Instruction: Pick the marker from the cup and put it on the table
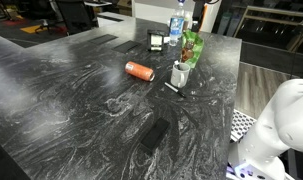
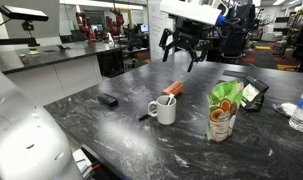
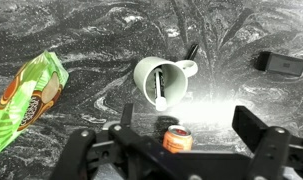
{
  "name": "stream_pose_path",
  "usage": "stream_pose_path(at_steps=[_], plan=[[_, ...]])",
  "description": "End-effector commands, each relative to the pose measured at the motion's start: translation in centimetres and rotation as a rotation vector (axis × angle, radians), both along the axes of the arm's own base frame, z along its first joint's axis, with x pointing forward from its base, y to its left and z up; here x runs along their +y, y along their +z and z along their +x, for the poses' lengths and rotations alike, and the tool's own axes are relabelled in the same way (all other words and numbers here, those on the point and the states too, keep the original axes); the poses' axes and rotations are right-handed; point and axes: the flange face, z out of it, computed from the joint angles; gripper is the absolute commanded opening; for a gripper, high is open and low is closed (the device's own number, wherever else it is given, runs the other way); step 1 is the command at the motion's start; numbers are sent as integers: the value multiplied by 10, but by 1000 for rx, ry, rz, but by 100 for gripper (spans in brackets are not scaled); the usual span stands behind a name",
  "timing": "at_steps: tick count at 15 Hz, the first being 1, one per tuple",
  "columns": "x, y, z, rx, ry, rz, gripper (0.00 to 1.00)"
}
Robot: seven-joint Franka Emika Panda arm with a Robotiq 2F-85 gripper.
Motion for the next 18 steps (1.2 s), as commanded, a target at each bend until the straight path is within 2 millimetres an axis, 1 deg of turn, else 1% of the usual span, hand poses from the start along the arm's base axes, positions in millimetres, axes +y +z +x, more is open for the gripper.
stream_pose_path(at_steps=[1, 3, 4, 12, 15, 16, 18], plan=[[1, -15, 15, -77, -39, -29, 100], [0, -22, 18, -25, -40, 2, 100], [0, 1, 0, -1, 0, 1, 100], [0, 1, 0, -1, 0, 1, 100], [4, -27, 27, -32, -6, -46, 100], [6, -34, 32, -38, -9, -57, 100], [10, -38, 38, -53, -11, -105, 100]])
